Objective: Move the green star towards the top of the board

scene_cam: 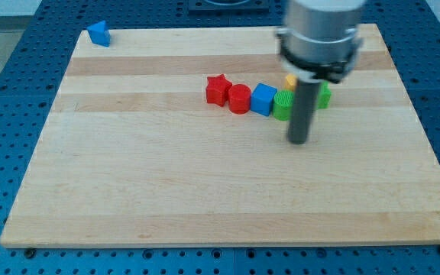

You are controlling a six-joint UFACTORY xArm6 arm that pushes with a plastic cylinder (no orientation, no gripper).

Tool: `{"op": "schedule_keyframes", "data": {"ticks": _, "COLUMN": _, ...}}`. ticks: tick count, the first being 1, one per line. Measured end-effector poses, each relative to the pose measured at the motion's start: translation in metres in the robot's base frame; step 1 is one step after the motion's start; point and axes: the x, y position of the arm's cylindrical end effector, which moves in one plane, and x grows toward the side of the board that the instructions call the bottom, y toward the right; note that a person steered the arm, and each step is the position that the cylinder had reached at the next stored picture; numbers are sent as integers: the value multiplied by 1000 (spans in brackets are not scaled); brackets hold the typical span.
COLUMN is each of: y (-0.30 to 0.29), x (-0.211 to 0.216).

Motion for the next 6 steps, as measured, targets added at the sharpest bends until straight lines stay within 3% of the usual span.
{"op": "schedule_keyframes", "data": {"ticks": 3, "y": 8, "x": -55}}
{"op": "schedule_keyframes", "data": {"ticks": 6, "y": 56, "x": -143}}
